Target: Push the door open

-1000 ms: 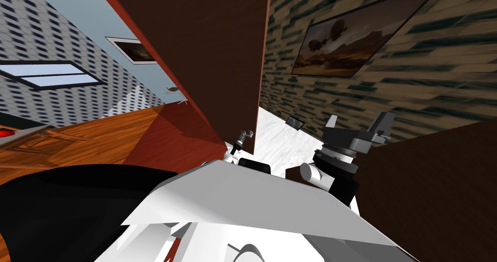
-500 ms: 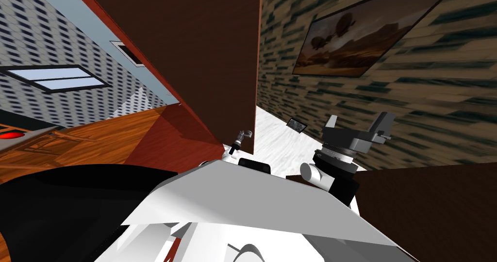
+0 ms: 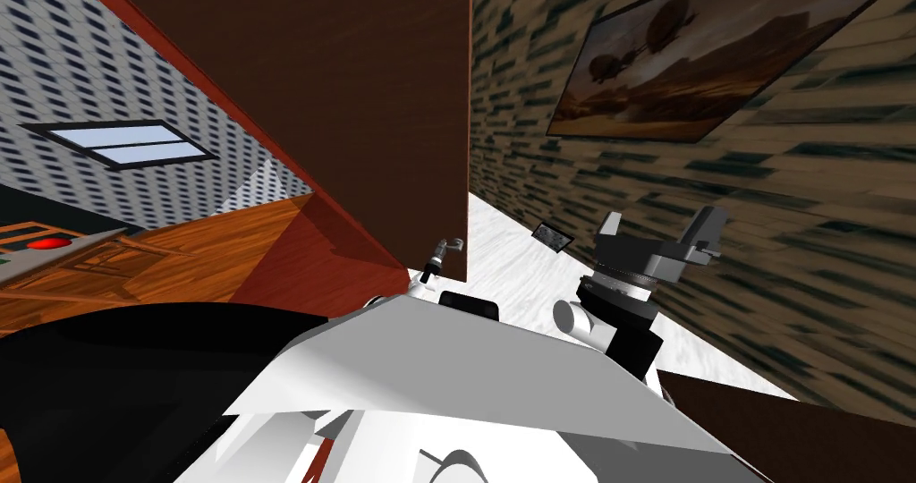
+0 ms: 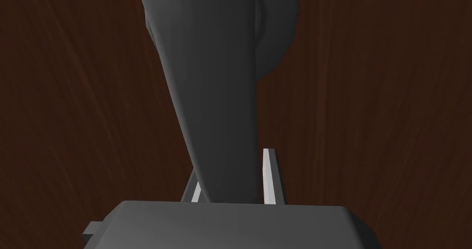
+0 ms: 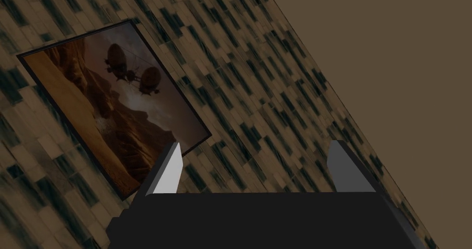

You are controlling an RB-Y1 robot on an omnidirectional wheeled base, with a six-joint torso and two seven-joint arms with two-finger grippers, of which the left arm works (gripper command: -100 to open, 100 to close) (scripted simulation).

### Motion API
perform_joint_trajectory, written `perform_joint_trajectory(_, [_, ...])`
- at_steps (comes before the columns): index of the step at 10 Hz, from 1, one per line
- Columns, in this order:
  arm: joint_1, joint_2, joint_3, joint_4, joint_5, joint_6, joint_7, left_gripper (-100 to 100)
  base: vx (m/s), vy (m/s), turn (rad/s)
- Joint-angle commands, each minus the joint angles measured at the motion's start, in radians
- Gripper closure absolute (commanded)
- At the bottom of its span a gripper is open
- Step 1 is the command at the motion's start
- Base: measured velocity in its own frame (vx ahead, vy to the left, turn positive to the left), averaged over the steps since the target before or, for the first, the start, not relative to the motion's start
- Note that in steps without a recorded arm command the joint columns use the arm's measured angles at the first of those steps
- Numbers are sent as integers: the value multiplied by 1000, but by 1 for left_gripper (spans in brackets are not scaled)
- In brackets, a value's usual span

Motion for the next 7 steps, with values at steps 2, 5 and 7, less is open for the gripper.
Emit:
perform_joint_trajectory(2, [6, 10, 43, -16, 20, 4, -23, 100, 192, -94, 118])
perform_joint_trajectory(5, [6, -3, 68, -17, 33, 4, -41, 100, 174, -79, 91])
perform_joint_trajectory(7, [6, -19, 86, -17, 42, 4, -56, 100, 182, -114, 100])
